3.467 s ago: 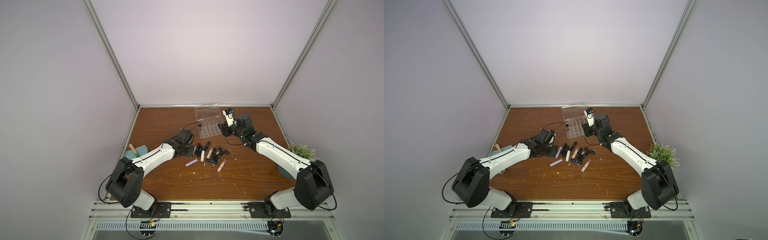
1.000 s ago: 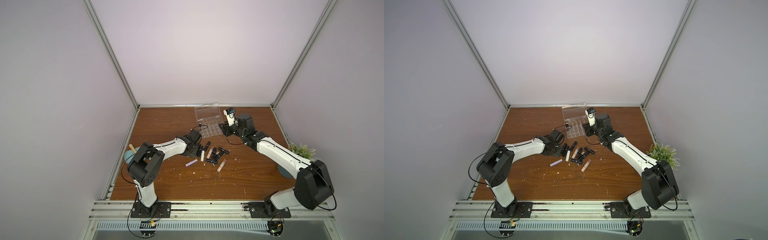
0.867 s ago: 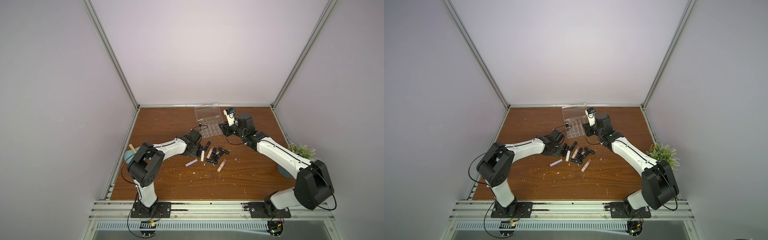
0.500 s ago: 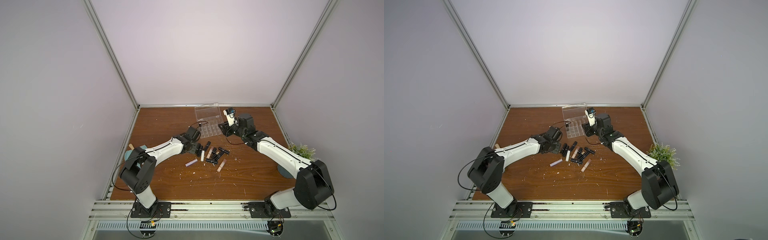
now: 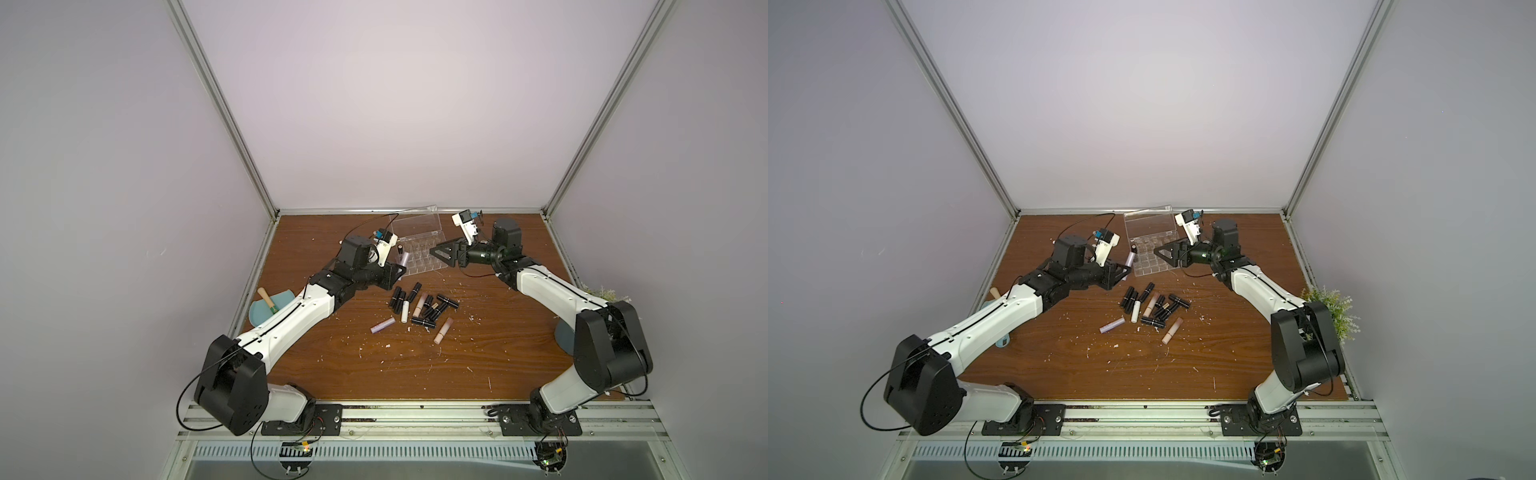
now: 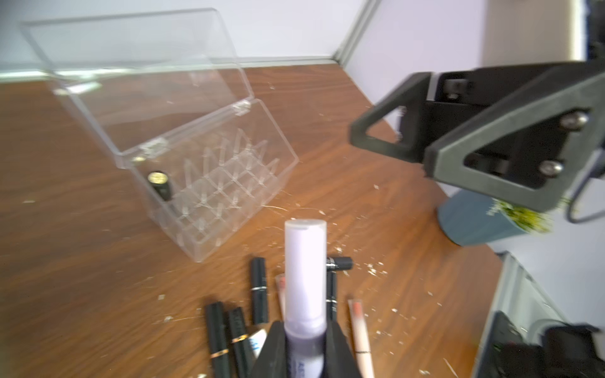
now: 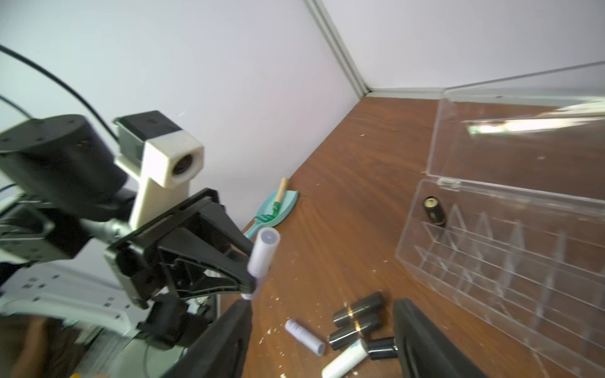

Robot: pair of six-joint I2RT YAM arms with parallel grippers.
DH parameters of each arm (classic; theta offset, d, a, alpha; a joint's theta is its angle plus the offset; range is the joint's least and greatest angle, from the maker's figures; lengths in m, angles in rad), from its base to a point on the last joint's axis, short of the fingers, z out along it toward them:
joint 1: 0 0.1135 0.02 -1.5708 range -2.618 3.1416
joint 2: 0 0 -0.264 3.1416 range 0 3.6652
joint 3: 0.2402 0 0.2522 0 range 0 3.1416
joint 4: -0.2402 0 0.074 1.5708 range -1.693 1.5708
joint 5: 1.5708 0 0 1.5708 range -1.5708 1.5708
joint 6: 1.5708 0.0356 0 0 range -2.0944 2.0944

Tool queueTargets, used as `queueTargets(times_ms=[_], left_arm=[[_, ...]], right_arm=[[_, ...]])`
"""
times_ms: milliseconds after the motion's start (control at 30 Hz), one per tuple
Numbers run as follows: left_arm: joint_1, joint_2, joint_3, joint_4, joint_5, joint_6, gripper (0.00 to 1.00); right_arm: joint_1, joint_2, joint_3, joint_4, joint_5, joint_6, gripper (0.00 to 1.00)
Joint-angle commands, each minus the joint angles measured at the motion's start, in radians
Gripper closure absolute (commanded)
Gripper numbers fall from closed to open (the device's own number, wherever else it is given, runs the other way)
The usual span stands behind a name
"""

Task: Arrange the lipsticks in the organizer
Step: Pick up the lipstick at the center of the board.

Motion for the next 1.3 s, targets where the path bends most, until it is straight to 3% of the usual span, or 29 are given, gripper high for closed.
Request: queueTargets(times_ms=[0,100,233,533,1000,1100,1267], left_arm=[[0.014,-0.012,-0.016,0.103,0.237,-0.033,0.83],[0.014,-0.011,-0.019,0.145,0.322,-0.055,0.83],[0.016,-0.010,-0.012,0.159,0.354,-0.063,0.82],[0.022,-0.005,0.000,0.143,0.351,-0.057,0.82],[0.023,-0.003,-0.007,0.134,0.329,-0.046,0.80],[0.022,0.001,-0.008,0.128,0.318,-0.041,0.71],[0.022,0.006,-0.010,0.114,0.282,-0.030,0.33]], right_arm=[[0.008,0.007,-0.021,0.295,-0.246,0.222,0.25],[0.019,0.014,-0.042,0.444,-0.289,0.321,0.25],[0.043,0.008,-0.032,0.441,-0.323,0.314,0.29],[0.076,-0.004,0.005,0.286,-0.344,0.196,0.50],[0.083,-0.009,0.004,0.311,-0.347,0.217,0.84],[0.083,-0.011,0.005,0.312,-0.345,0.217,0.88],[0.082,-0.012,0.006,0.311,-0.339,0.219,0.91]])
